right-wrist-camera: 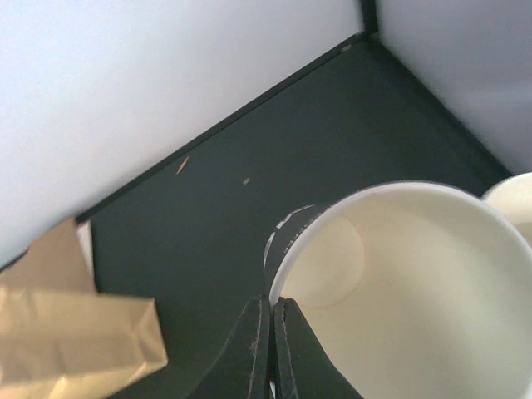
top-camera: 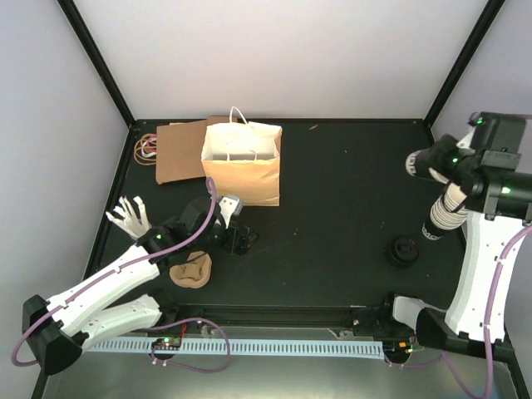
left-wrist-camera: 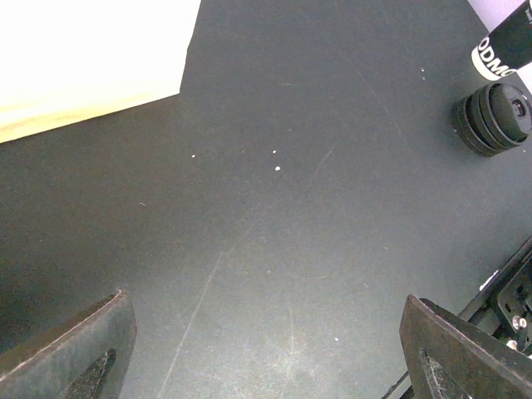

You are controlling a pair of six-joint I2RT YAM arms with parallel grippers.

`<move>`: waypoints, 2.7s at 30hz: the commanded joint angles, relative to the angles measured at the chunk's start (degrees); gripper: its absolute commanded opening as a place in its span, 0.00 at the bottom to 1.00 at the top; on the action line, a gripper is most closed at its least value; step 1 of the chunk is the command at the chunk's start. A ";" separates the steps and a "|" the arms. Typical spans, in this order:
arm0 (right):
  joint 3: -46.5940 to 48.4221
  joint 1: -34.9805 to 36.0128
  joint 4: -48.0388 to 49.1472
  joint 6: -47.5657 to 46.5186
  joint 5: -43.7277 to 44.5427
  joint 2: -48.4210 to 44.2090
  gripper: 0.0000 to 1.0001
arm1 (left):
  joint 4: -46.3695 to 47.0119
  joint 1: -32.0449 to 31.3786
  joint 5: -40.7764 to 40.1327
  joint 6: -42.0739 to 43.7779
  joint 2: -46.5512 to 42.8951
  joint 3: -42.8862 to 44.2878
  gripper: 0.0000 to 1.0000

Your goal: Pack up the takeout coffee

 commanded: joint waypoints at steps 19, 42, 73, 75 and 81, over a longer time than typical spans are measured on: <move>-52.13 37.49 24.63 3.83 5.11 -13.69 0.01 | 0.14 -0.14 -1.29 -0.01 -0.20 3.80 0.90; -50.53 57.65 20.01 8.23 21.12 5.37 0.01 | 1.13 -0.18 -3.05 -1.61 -2.40 0.99 0.90; -43.06 65.34 25.39 3.11 23.58 7.70 0.01 | 0.23 -0.14 -4.48 -0.93 -3.42 2.17 0.90; -41.89 67.61 26.13 2.03 25.19 8.79 0.01 | -0.28 -0.14 -5.86 -0.98 -3.76 2.08 0.90; -39.13 73.24 28.38 0.04 28.41 13.29 0.01 | 0.03 1.12 -10.88 -6.47 -6.97 -1.15 0.97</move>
